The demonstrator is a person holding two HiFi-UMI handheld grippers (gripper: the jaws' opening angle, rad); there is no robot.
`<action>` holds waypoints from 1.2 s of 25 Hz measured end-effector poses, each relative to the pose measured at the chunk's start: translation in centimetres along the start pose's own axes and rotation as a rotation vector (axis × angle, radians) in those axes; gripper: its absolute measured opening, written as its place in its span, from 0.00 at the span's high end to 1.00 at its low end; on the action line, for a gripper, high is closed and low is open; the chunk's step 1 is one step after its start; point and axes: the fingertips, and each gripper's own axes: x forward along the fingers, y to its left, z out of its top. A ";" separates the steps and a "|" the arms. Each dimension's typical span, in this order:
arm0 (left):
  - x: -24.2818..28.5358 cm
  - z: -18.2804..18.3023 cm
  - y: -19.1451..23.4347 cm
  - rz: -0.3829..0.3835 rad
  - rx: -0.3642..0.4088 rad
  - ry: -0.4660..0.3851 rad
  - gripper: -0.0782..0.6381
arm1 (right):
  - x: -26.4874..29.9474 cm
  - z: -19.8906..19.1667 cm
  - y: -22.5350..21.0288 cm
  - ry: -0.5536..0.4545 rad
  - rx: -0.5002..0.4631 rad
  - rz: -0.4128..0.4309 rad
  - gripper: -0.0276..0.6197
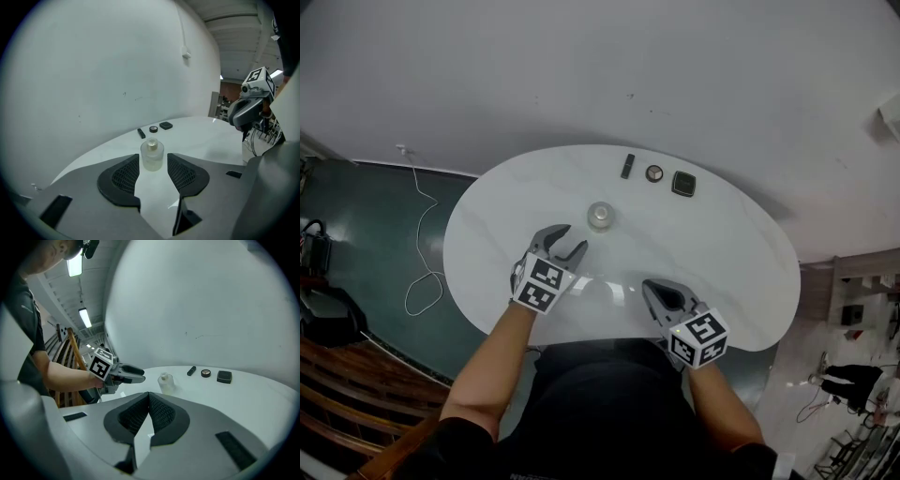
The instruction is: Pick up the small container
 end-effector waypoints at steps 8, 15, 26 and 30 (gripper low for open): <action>5.7 -1.9 0.4 -0.039 0.044 0.087 0.53 | -1.3 -1.4 -1.8 0.018 0.058 -0.044 0.97; 8.9 -2.4 -0.1 -0.088 0.050 0.103 0.45 | -2.3 -1.7 -3.1 0.027 0.085 -0.089 0.97; 13.3 -1.6 -0.4 -0.128 0.045 0.091 0.43 | -3.6 -3.3 -4.4 0.067 0.115 -0.129 0.97; 14.3 -1.7 -0.5 -0.137 0.042 0.094 0.42 | -3.9 -3.4 -5.0 0.071 0.123 -0.138 0.97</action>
